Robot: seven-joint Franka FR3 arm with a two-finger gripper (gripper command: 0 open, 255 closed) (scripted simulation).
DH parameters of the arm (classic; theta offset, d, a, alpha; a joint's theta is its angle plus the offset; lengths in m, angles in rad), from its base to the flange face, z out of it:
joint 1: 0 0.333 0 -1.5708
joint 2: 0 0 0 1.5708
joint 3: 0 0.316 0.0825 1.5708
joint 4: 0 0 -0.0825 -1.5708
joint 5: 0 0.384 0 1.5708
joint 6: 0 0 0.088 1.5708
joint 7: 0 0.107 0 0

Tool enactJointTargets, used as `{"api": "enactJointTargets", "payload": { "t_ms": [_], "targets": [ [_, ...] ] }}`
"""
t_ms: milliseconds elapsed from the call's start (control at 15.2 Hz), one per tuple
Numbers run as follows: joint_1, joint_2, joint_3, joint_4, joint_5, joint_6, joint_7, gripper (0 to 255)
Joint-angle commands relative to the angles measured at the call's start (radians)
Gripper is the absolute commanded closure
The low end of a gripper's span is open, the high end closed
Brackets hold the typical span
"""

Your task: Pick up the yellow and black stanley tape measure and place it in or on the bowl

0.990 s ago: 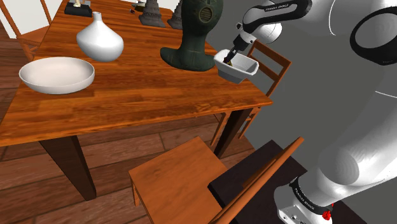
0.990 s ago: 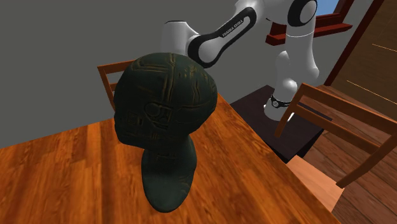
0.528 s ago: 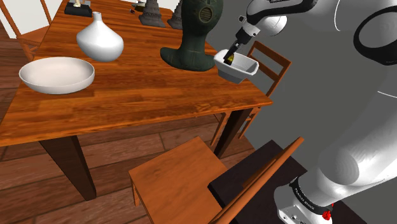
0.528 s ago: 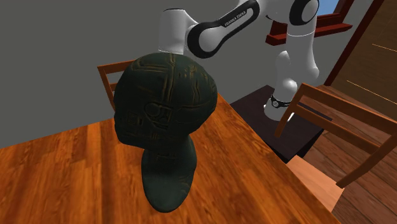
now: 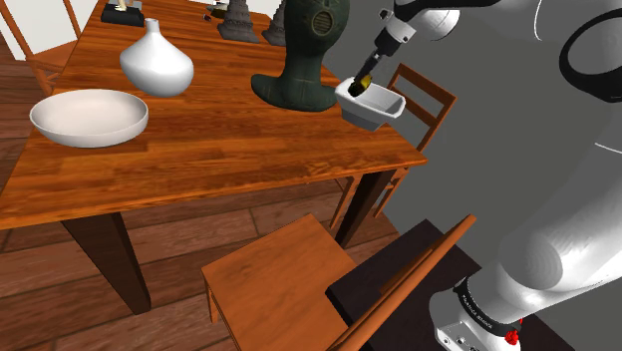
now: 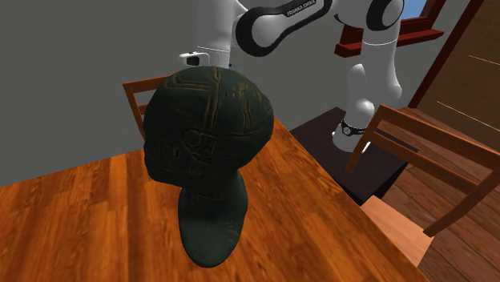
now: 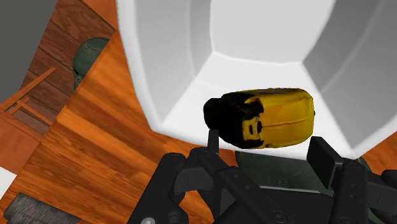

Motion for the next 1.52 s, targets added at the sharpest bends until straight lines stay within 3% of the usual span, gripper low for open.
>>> {"api": "enactJointTargets", "payload": {
  "t_ms": [0, 594, 660, 1056, 1452],
  "targets": [
    [0.0, -0.005, 0.0, 0.022, -0.003, -0.026, 0.007, 255],
    [0.0, -0.008, -0.002, 0.109, -0.012, -0.114, 0.029, 255],
    [0.0, -0.008, -0.002, 0.109, -0.012, -0.114, 0.029, 0],
    [-0.084, -0.134, -0.002, -0.261, 0.227, 0.166, -0.192, 0],
    [-0.147, -0.15, 0.01, -0.488, 0.568, 0.354, -0.521, 0]
  ]
}}
